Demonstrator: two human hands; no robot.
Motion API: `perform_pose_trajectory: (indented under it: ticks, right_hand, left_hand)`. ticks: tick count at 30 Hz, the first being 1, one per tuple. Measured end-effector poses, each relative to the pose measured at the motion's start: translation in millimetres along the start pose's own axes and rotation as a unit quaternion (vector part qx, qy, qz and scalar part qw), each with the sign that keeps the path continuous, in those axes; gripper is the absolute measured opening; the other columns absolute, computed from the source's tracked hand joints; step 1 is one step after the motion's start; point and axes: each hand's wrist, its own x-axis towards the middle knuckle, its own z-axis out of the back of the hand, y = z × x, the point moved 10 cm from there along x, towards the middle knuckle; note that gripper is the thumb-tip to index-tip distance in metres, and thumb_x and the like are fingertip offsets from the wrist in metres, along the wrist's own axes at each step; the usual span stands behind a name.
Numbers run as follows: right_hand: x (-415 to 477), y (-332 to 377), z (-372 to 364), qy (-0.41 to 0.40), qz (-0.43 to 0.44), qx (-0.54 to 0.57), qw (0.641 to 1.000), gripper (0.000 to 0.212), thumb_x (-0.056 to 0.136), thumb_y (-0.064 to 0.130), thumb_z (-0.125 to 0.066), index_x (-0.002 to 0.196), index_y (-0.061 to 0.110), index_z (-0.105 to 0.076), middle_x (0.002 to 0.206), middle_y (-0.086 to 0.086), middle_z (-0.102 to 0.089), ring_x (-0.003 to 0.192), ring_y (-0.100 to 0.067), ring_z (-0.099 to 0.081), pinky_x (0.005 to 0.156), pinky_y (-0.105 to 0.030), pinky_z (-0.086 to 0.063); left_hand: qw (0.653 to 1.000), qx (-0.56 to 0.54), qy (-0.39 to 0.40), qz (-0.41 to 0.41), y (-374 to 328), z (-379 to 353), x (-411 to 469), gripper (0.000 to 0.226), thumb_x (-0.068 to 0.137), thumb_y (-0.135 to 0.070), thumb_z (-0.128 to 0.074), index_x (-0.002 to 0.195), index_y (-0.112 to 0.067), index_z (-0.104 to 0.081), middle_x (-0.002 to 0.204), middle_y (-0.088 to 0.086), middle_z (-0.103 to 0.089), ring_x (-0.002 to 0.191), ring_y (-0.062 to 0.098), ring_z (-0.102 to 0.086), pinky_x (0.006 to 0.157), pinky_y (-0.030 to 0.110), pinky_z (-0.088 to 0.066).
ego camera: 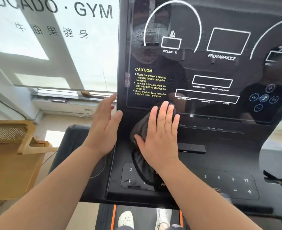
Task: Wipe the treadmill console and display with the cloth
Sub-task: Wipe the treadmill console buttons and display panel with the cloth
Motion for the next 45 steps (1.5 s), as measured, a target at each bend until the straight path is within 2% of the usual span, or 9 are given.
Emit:
perform_pose_trajectory:
  ticks: [10,14,17,22,29,32,36,41,45]
  right_hand:
    - [77,-31,59,-0.095,-0.107,0.041,0.989,0.111,0.094,0.077,-0.037,0.16,-0.005,-0.003,0.166,-0.035,0.005,0.155,-0.049,0.008,0.123,-0.061,0.009]
    - [100,-7,69,-0.119,-0.044,0.049,0.991,0.101,0.097,0.072,-0.036,0.162,0.002,-0.004,0.168,-0.029,0.004,0.156,-0.045,0.008,0.122,-0.06,0.014]
    - [99,6,61,-0.121,0.042,0.023,0.992,0.091,0.098,0.063,-0.043,0.164,0.011,-0.008,0.171,-0.02,0.0,0.158,-0.037,0.004,0.122,-0.055,0.017]
    - [64,4,35,-0.092,0.179,-0.061,0.978,0.083,0.1,0.054,-0.048,0.164,0.014,-0.014,0.172,-0.011,-0.008,0.158,-0.03,-0.005,0.124,-0.051,0.015]
    - [92,-70,86,-0.141,-0.075,-0.001,0.987,0.082,0.1,0.041,-0.045,0.158,-0.008,-0.015,0.166,-0.035,-0.004,0.155,-0.049,0.0,0.126,-0.057,0.006]
    - [124,-56,105,-0.167,-0.1,0.055,0.979,0.086,0.1,0.046,-0.043,0.159,-0.009,-0.012,0.165,-0.037,-0.002,0.154,-0.052,0.001,0.126,-0.058,0.002]
    - [144,-28,105,-0.176,-0.033,0.033,0.983,0.085,0.103,0.055,-0.036,0.162,0.001,-0.008,0.169,-0.027,-0.003,0.157,-0.044,0.0,0.127,-0.057,0.001]
    - [114,2,72,-0.135,0.162,-0.031,0.977,0.088,0.1,0.064,-0.041,0.165,0.014,-0.008,0.173,-0.008,-0.001,0.159,-0.032,-0.001,0.127,-0.055,0.006]
    - [73,-14,40,-0.12,0.251,-0.103,0.955,0.087,0.096,0.07,-0.044,0.164,0.025,-0.013,0.173,0.002,-0.006,0.159,-0.028,-0.003,0.12,-0.07,0.008]
  left_hand:
    - [0.998,-0.05,-0.015,0.023,-5,0,8,0.052,0.098,-0.044,-0.03,0.148,-0.032,-0.04,0.142,-0.022,-0.044,0.137,-0.001,-0.038,0.121,0.037,-0.029]
    - [0.995,-0.084,-0.029,0.039,-1,7,11,0.057,0.098,-0.048,-0.031,0.149,-0.027,-0.046,0.146,-0.015,-0.05,0.14,0.003,-0.041,0.121,0.039,-0.03]
    - [0.992,-0.117,-0.034,0.042,-5,8,11,0.042,0.099,-0.039,-0.032,0.135,-0.041,-0.053,0.134,-0.027,-0.056,0.13,-0.005,-0.048,0.117,0.032,-0.035]
    - [0.988,-0.133,-0.068,0.038,-3,11,15,0.044,0.095,-0.042,-0.034,0.13,-0.038,-0.06,0.132,-0.018,-0.061,0.13,0.008,-0.052,0.115,0.044,-0.039]
    - [0.99,-0.109,-0.089,0.026,-9,13,17,0.049,0.093,-0.042,-0.031,0.127,-0.029,-0.064,0.124,-0.017,-0.063,0.123,0.008,-0.055,0.11,0.044,-0.042]
    - [0.99,-0.107,-0.09,0.024,-13,14,17,0.041,0.094,-0.039,-0.031,0.12,-0.037,-0.063,0.119,-0.022,-0.064,0.119,0.004,-0.056,0.108,0.04,-0.043]
    - [0.99,-0.116,-0.08,0.031,-17,18,22,0.036,0.092,-0.041,-0.033,0.112,-0.047,-0.062,0.113,-0.029,-0.065,0.116,-0.004,-0.055,0.102,0.028,-0.043]
    - [0.99,-0.118,-0.082,0.004,-22,20,32,0.051,0.096,-0.037,-0.035,0.144,-0.03,-0.052,0.143,-0.015,-0.055,0.135,0.008,-0.049,0.117,0.04,-0.037]
    - [0.988,-0.122,-0.089,-0.038,-34,17,42,0.057,0.095,-0.035,-0.034,0.148,-0.023,-0.05,0.147,-0.012,-0.054,0.14,0.012,-0.047,0.115,0.046,-0.039]
